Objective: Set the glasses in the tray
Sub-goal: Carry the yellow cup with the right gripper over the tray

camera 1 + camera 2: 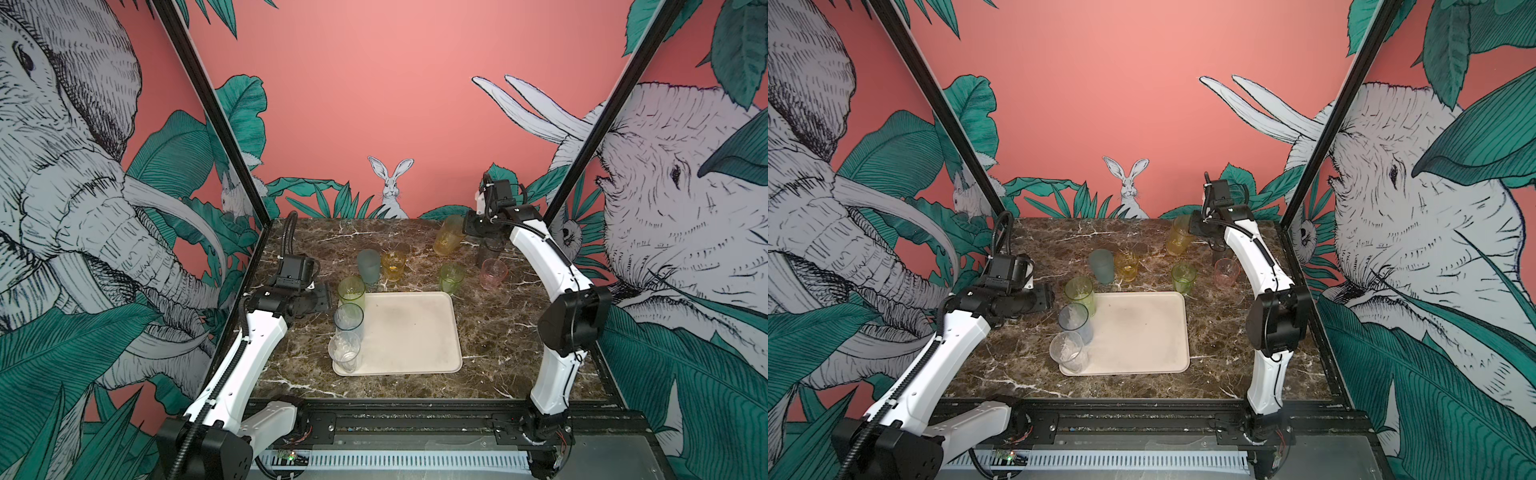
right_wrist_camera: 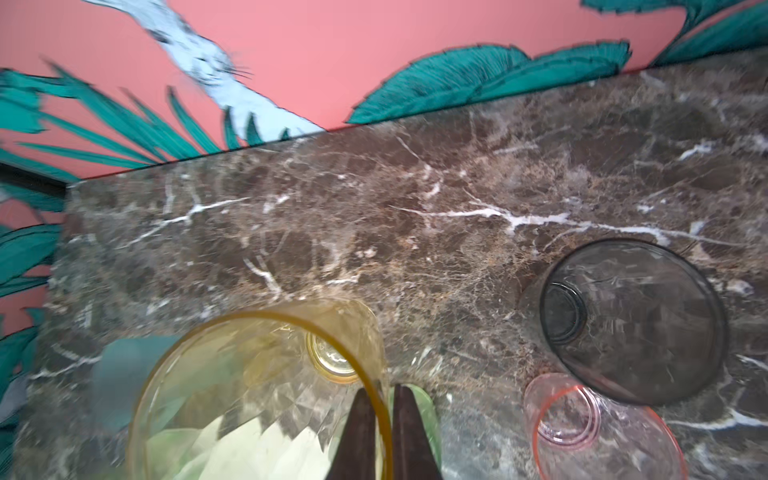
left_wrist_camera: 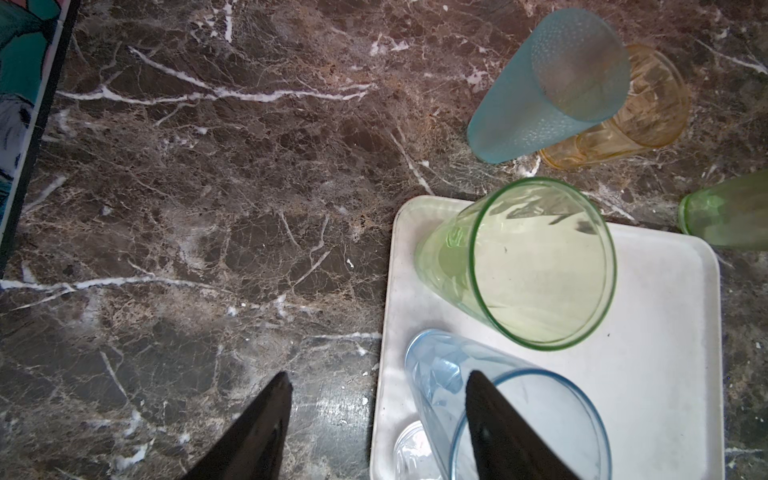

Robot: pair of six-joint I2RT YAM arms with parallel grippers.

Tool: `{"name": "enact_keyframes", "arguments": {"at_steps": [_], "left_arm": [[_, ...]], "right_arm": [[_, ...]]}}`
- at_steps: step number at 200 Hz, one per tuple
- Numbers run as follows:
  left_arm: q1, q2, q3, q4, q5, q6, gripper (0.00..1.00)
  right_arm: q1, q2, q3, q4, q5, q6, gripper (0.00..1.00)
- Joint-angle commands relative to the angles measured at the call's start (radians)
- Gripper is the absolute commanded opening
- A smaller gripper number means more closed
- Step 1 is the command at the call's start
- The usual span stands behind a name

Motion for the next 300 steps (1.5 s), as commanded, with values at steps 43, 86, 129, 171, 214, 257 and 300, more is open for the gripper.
{"name": "enact_keyframes", "arguments": {"at_steps": [43, 86, 129, 171, 214, 257, 300], "left_arm": [[0.007, -0.007, -0.011, 0.0, -0.009, -0.013, 0.68], [0.007, -0.006, -0.007, -0.001, -0.021, -0.009, 0.68], [0.007, 0.002, 0.001, -0.003, -0.023, -0.006, 0.68], [0.007, 0.001, 0.0, -0.005, -0.025, -0.008, 0.68], [0.008, 0.004, -0.003, -0.003, -0.023, -0.011, 0.68], [0.007, 0.007, -0.005, -0.001, -0.024, -0.009, 0.68], [0.006, 0.003, -0.01, -0.001, -0.026, -0.011, 0.68]], "right_arm": [[0.088, -0.189, -0.103, -0.057, 0.036, -0.053, 0.0], [0.167, -0.274, -0.204, -0.053, 0.07, -0.064, 0.0], [0.249, -0.346, -0.302, -0.003, 0.102, -0.066, 0.0], [0.333, -0.345, -0.347, 0.015, 0.149, -0.064, 0.0], [0.406, -0.305, -0.357, 0.016, 0.176, -0.062, 0.0], [0.468, -0.254, -0.355, 0.025, 0.207, -0.066, 0.0], [0.51, -0.203, -0.344, 0.03, 0.228, -0.067, 0.0]]}}
